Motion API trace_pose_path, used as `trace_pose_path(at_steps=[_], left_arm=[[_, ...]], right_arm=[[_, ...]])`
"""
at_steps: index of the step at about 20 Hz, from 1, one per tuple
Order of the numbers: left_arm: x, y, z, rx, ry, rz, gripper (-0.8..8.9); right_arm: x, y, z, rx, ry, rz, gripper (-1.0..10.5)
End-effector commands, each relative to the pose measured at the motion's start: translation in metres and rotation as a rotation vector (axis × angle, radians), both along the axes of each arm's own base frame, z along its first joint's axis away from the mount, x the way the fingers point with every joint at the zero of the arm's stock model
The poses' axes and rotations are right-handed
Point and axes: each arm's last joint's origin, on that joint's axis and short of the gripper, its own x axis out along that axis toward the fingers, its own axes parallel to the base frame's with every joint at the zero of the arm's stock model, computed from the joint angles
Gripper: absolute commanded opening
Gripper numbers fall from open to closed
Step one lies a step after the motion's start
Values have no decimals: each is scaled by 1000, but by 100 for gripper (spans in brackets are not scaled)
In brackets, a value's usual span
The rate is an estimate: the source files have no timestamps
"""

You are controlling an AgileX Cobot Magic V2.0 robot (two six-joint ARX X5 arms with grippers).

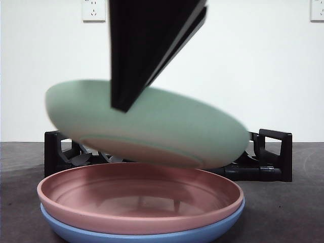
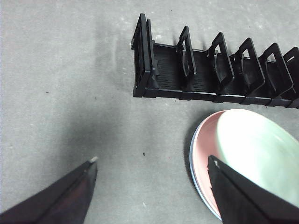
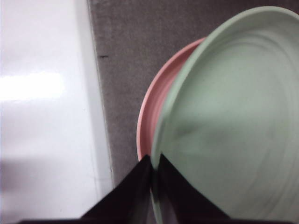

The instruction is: Place the plate

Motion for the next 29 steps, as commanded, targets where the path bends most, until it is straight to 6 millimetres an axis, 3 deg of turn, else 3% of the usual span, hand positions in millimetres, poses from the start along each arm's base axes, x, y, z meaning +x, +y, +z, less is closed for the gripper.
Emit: trace_pose_path(at_steps=[1,12,16,19,23,29], left_arm=[[0,0,5,6,-25,-9,377],[0,0,5,18,-28,-19,377],[0,0,5,18,-29,-19,377],[0,0,5,18,-30,-19,377],[1,0,6,18,-37,-21,377],[17,-8,1,63,21,-46,377]], right_arm=[[-1,10,-8,-16,-8,31,16],[2,21,-29,-66,77,54,26],[2,21,-28,-56,107,12,196],[2,21,-17,-42,140,-27,234],[12,0,17,29,20,-123,234],[78,-69,60,190,-103,-475,233]])
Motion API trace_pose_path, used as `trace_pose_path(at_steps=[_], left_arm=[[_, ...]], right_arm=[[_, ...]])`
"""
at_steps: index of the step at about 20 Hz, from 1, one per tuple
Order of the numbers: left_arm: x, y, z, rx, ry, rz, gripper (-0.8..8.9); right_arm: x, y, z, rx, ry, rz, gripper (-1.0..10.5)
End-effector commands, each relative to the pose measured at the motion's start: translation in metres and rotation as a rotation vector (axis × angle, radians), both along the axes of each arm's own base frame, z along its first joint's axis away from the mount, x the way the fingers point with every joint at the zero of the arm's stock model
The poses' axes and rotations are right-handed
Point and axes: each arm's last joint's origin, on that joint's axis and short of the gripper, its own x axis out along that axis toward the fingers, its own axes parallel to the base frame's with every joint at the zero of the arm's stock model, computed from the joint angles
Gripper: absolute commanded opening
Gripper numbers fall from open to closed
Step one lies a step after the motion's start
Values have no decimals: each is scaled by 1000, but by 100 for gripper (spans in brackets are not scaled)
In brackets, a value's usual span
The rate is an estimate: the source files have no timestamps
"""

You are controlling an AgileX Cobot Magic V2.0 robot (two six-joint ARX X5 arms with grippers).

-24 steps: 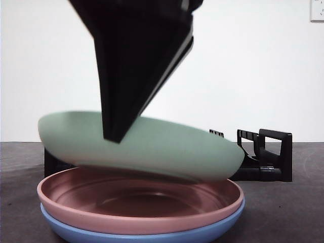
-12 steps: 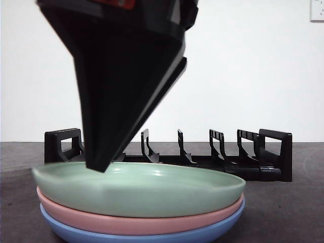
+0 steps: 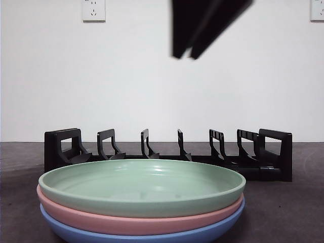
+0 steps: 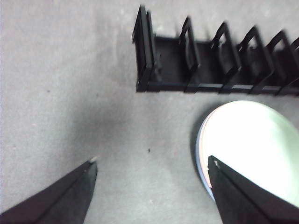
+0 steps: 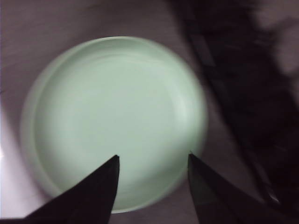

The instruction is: Place the plate

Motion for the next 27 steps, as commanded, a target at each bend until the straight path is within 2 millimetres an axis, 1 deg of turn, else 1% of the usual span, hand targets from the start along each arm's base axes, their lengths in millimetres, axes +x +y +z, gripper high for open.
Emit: trace_pose_path(at_steps=[1,3,6,8,10,11,12,13,14,16,22,24,25,26,27], left_arm=[[9,-5,4,15,-9,-21,377],[18,-9,3,17,-7,-22,377],[29,-14,5,20,-38,-35,377],[33,-16,6,11,-57,-34,377],[33,-16,6,8,-64,-34,377],[32,-15,7,6,-69,-34,357],[32,-15,8,4,-74,-35,134],[32,-15,8,-2,-81,-33,37],[33,-16,10,-10,-102,-33,8],[32,-15,11,-13,-105,-32,8],[31,-15,12,-16,-110,-32,8],[29,-14,12,37,-164,-83,8],[30,-13,6,34,-241,-87,8],[31,-12,-6,65,-351,-112,8],[32,-10,-25,120,-479,-143,8]], right_arm=[[28,-25,15,85,-48,-158,234],[52,-51,24,155,-91,-283,234],[87,-84,32,308,-132,-429,233],[99,-97,37,384,-161,-481,234],[103,-106,37,383,-169,-518,239],[104,-109,36,378,-164,-527,225],[105,-110,37,382,-170,-531,43],[105,-110,37,385,-174,-529,28],[105,-110,37,391,-176,-525,22],[103,-110,37,392,-158,-514,22],[104,-110,39,398,-176,-518,22],[104,-110,39,398,-176,-519,22],[104,-110,39,398,-176,-519,22],[104,-110,39,397,-177,-520,22],[104,-110,39,397,-177,-520,22]])
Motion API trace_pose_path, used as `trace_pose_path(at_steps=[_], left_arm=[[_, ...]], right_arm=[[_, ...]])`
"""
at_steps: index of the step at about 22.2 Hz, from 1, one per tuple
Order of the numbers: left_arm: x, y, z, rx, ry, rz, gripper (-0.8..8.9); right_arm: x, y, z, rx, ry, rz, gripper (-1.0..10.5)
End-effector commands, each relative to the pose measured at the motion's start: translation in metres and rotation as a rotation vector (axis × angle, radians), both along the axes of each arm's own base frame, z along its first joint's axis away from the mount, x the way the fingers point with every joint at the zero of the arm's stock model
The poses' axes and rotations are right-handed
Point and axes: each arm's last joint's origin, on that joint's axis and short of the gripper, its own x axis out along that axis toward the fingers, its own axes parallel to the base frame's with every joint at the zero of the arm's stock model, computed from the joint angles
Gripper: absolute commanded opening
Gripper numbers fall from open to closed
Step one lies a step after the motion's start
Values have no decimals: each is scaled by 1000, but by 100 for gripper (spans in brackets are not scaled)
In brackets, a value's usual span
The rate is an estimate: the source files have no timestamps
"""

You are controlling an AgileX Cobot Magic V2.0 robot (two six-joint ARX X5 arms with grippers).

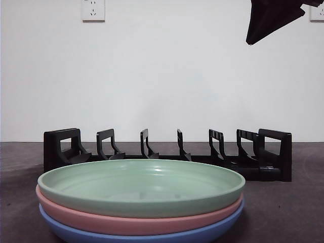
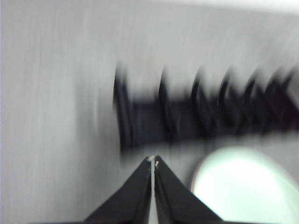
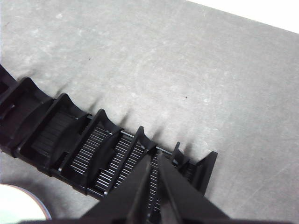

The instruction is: Place the plate

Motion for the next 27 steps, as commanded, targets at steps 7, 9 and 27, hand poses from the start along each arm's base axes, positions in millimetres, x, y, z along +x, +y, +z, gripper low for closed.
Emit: trace_pose_path(at_steps=[7,9,27], left_arm=[[-13,37,-138,160,-330,218,7],[-16,44,-151,136,-359,297,8],[-14,46,-158,62,-344,343,8]], right_arm=[[2,2,5,14,-18,-3,22],[2,2,5,14,-18,-2,22],[4,3,9,34,-66,-3,22]])
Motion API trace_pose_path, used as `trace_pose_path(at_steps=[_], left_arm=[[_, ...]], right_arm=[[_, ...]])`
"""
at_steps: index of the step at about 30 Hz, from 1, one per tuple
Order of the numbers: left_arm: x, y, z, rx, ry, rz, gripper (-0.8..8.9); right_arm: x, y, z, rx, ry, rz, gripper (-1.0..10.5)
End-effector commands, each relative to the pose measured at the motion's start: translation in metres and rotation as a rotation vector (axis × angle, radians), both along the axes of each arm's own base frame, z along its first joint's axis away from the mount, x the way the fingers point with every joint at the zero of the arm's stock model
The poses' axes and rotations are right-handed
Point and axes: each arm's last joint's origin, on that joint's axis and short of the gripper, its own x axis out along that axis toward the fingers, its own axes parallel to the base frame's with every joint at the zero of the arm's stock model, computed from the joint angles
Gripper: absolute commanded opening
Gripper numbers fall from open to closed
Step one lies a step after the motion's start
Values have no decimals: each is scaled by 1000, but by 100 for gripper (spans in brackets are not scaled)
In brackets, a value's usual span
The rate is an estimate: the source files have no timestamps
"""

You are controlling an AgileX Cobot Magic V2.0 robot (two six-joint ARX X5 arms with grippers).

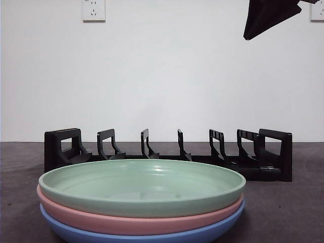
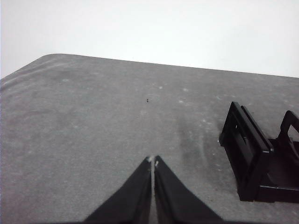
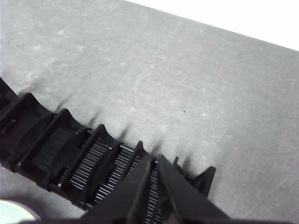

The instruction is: Place the plate

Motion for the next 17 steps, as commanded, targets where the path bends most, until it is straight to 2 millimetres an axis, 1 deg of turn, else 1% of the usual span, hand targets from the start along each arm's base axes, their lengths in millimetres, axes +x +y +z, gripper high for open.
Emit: trace_pose_path(at_steps=[1,3,5,7,8,9,10,13,15,17], left_arm=[[1,0,-6,-3,7,-2,8],[1,0,-5,-4,6,-2,8],[1,0,-5,-4,6,-2,8],[1,0,-6,-3,7,-2,8],[1,0,-5,-4,6,-2,8],[1,0,-5,-4,6,-2,8],[1,0,-5,-4,6,-2,8],[1,0,-5,-4,6,-2,8],[1,0,-6,-3,7,-2,8],[1,0,-5,-4,6,-2,8]], right_arm=[[2,2,5,9,-19,4,22],[0,-1,7,-87,-61,8,22],[-10,-10,9,-137,-80,-64,22],[-27,-24,1,-150,-135,-144,22],[-38,-33,-8,-130,-178,-180,22],[-48,-43,-18,-105,-219,-215,22],[-62,-55,-34,-71,-260,-263,22],[-104,-81,-87,15,-349,-390,22],[-125,-91,-118,37,-397,-444,22],[-139,-96,-145,38,-422,-478,22]])
